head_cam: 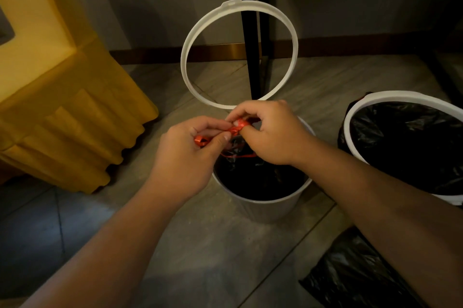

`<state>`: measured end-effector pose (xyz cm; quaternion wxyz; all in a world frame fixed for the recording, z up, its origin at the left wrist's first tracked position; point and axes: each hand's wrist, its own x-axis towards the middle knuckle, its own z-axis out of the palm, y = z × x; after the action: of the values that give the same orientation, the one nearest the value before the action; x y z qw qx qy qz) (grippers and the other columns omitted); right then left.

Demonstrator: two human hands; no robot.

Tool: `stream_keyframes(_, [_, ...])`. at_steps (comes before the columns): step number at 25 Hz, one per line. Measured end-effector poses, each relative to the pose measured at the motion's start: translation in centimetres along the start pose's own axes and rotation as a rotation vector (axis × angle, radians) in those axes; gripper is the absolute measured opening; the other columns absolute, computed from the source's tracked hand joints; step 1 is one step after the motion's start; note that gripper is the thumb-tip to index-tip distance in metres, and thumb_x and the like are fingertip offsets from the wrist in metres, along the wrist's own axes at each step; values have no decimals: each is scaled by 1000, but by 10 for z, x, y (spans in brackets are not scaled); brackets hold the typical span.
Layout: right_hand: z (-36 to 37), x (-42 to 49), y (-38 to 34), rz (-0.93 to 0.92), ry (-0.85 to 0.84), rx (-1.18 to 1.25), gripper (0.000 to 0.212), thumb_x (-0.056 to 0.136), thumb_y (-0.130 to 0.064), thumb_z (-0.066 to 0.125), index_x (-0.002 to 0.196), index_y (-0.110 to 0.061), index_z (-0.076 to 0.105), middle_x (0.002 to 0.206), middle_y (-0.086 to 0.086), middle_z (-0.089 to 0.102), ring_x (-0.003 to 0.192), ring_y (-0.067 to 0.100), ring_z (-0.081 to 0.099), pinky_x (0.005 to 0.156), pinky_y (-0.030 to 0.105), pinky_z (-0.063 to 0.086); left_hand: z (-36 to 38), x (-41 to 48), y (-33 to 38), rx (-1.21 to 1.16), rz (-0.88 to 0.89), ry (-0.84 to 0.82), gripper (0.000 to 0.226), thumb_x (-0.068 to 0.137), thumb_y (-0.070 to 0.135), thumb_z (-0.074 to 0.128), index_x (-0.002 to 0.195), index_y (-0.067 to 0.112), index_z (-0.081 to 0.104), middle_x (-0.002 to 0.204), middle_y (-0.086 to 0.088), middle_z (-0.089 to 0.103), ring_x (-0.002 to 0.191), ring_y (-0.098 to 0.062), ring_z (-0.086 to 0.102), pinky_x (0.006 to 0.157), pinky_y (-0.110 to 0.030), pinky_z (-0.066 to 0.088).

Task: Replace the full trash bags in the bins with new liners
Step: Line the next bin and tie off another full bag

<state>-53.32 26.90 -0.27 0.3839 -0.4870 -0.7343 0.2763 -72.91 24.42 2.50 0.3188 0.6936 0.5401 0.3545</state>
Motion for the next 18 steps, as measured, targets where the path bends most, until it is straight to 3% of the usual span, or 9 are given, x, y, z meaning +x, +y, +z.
stream_keyframes(3, [-2, 1, 0, 114, 50, 451, 23, 96, -6, 64, 115, -7, 77, 105, 7, 79, 104, 18, 76, 96, 38, 60, 1, -2, -2, -20, -18, 50, 16, 95, 18, 78, 101, 33, 82, 89, 16, 80, 86, 0, 75, 81, -30, 62])
stream_keyframes(5, [-6, 5, 1, 114, 145, 445, 17, 100, -10, 65, 111, -11, 78, 98, 7, 81, 97, 19, 78, 90, 38, 63, 0, -3, -4, -33, -59, 63, 16, 96, 22, 77, 102, 36, 82, 87, 15, 80, 86, -1, 76, 83, -36, 63])
stream_keyframes(7, [-7, 7, 3, 139, 225, 445, 16, 100, -6, 67, 108, -15, 77, 88, 6, 79, 88, 18, 78, 84, 36, 64, 0, -6, -7, 23, -71, 80, 12, 95, 31, 76, 101, 41, 79, 85, 16, 79, 83, 1, 75, 79, -33, 62])
stream_keyframes(9, [-11, 10, 4, 238, 279, 678, 20, 99, 1, 62, 103, -14, 75, 76, 6, 74, 79, 20, 75, 78, 37, 64, 0, -10, -7, 83, -79, 99, 6, 92, 42, 76, 98, 43, 77, 81, 17, 77, 77, -1, 72, 66, -27, 58])
stream_keyframes(12, [-26, 15, 11, 403, 387, 1020, 21, 98, 0, 57, 95, -9, 76, 73, 8, 72, 75, 22, 74, 71, 37, 61, -1, -16, -10, -6, -170, 118, 10, 90, 43, 78, 91, 33, 80, 80, 10, 77, 73, -10, 70, 66, -40, 61])
stream_keyframes(15, [-38, 17, 25, 442, 507, 956, 23, 94, -1, 60, 85, -9, 80, 76, 14, 74, 77, 28, 76, 71, 39, 63, 3, -23, -17, -104, -268, 107, 13, 90, 33, 81, 86, 20, 82, 76, -6, 76, 62, -13, 65, 63, -40, 58])
stream_keyframes(18, [-46, 16, 45, 595, 529, 1000, 19, 95, -2, 61, 103, -8, 77, 75, 11, 74, 75, 25, 77, 66, 36, 62, 11, -32, -34, -110, -394, 85, 20, 92, 25, 81, 80, 8, 78, 64, -12, 68, 56, -14, 56, 59, -35, 50])
